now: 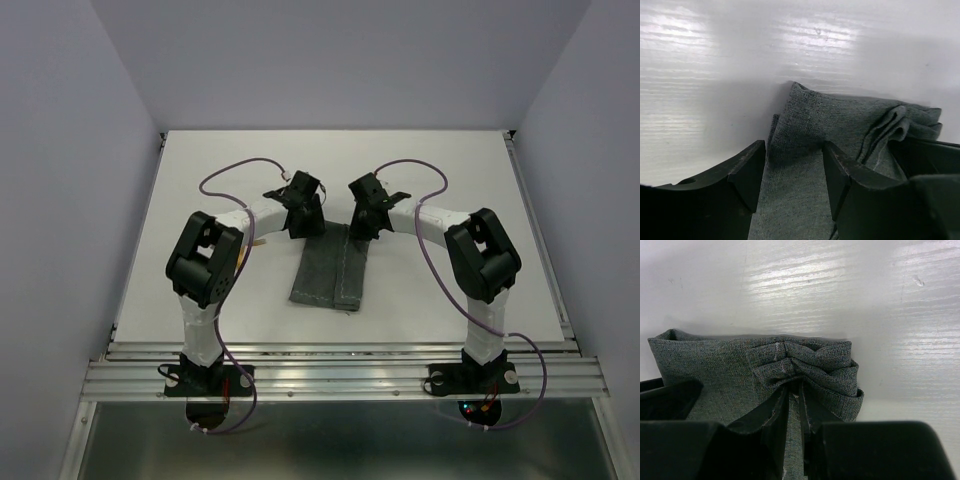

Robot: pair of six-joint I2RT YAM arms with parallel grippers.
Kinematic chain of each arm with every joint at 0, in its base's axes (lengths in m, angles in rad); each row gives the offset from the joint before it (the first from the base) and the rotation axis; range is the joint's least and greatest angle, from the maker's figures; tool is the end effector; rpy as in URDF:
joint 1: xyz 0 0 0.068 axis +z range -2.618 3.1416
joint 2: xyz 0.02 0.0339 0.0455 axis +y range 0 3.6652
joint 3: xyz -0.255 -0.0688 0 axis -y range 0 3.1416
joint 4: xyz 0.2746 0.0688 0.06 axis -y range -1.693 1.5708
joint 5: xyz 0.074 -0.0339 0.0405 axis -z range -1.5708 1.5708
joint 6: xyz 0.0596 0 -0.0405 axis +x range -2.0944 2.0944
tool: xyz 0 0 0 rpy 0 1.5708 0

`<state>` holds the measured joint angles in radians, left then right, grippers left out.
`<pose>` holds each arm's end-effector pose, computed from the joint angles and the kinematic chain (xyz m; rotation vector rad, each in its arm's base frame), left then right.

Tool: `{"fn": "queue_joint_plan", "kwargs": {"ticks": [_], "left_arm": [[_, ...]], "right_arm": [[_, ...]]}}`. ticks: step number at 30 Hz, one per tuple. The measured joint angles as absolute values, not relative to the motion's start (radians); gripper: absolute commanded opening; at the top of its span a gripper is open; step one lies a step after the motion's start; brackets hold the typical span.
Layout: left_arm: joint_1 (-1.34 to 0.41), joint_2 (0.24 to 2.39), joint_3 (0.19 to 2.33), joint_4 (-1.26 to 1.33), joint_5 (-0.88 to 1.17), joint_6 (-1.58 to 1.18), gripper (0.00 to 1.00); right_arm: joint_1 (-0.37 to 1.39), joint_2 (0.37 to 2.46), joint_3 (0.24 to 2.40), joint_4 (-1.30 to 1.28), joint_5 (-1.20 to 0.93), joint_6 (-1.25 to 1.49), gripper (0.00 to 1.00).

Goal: Fold the napkin into a case and place the utensils inside
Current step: Fold the 2/3-rectangle-folded napkin at the center of the board.

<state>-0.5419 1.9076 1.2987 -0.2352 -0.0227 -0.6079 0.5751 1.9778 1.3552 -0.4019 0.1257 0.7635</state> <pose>0.3884 -0.2323 0.1465 -0.0924 2.4744 -0.4883 0.3801 0.2375 0.1225 0.2922 2.6024 0.3259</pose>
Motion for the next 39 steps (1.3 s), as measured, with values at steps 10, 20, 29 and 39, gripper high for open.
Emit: {"fn": "queue_joint_plan", "kwargs": {"ticks": [10,20,29,39], "left_arm": [[-0.542,1.957,1.299,-0.201,0.072,-0.618,0.17],[-0.546,1.895,1.270,-0.179,0.142,-0.641,0.00],[-0.616,1.853,1.271,-0.152,0.200,-0.699,0.00],[-0.648,1.962,1.296,-0.110,0.222,-0.780,0.00]], "right_arm": [[0.575,1.977,1.355,-0.402,0.124,0.764,0.20],[0.575,1.977,1.355,-0.403,0.124,0.780,0.19],[0.575,1.977,1.355,-0.403,0.120,0.794,0.19],[0.575,1.977,1.355,-0.406,0.105,0.809,0.19]]}}
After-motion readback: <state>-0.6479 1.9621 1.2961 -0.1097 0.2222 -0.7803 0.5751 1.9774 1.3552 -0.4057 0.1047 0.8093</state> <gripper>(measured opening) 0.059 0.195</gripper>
